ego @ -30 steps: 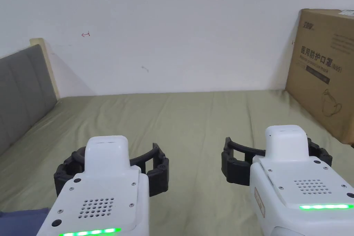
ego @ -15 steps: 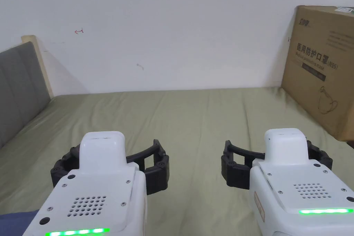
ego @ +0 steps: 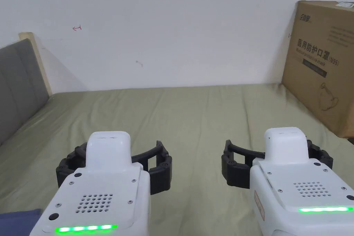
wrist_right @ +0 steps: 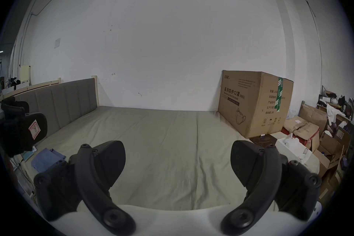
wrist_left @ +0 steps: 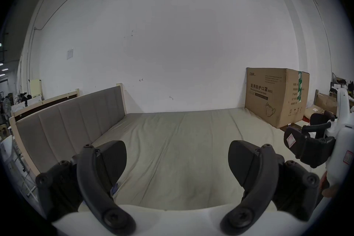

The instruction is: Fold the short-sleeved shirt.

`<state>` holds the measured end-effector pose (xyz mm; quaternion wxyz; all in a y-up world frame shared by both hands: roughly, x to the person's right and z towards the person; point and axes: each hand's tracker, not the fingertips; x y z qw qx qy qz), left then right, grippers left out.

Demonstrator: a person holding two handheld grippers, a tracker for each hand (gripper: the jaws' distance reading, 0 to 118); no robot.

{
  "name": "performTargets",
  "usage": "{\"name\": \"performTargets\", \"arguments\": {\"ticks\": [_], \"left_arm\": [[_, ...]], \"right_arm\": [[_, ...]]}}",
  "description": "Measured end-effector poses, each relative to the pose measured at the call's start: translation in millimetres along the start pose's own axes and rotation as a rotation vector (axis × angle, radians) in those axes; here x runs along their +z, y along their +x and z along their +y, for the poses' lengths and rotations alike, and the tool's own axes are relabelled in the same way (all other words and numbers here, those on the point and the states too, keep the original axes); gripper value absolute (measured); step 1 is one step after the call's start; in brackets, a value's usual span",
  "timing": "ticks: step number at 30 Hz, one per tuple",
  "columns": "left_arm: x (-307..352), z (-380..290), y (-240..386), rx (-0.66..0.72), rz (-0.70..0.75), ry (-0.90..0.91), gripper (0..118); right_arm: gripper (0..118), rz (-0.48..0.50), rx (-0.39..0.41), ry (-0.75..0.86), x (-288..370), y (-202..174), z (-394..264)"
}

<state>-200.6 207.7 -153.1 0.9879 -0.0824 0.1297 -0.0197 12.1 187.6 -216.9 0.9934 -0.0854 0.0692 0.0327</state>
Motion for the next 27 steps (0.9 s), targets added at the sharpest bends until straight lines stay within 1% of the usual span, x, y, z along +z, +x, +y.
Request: {"name": "performTargets", "arguments": {"ticks": [3,8,11,13,18,21,27], "left_arm": [[-0.3,-1.8,-0.1,-0.009,-0.002,-0.01,110],[0.2,-4.2,-3.8,0.016,-0.02,-0.009,110],[0.4,-5.4,-3.4,0.0,-0.01,-0.003,110],[0.8,-5.9,0.0,-0.025,0.021,-0.004,110],[3.0,-5.3,-0.4,-0.024,0.036,-0.02,110],[4.4,-9.4,-0.7,-0.041,0.03,0.02,110],[3.4,-7.5,-4.3,-0.023,0.011,0.006,110]], "right_arm": [[111,0.004,0.0,0.004,-0.3,-0.6,0.8],[111,0.003,0.0,0.005,0.2,-1.7,1.3],[111,0.005,-0.012,0.012,2.0,-0.9,2.6],[111,0.004,-0.01,0.012,2.3,-1.5,3.5],[111,0.006,-0.007,0.009,1.9,-3.5,3.9],[111,0.003,0.005,0.005,1.9,-5.4,2.4],[111,0.011,0.001,-0.001,1.6,-6.1,2.0]]}}
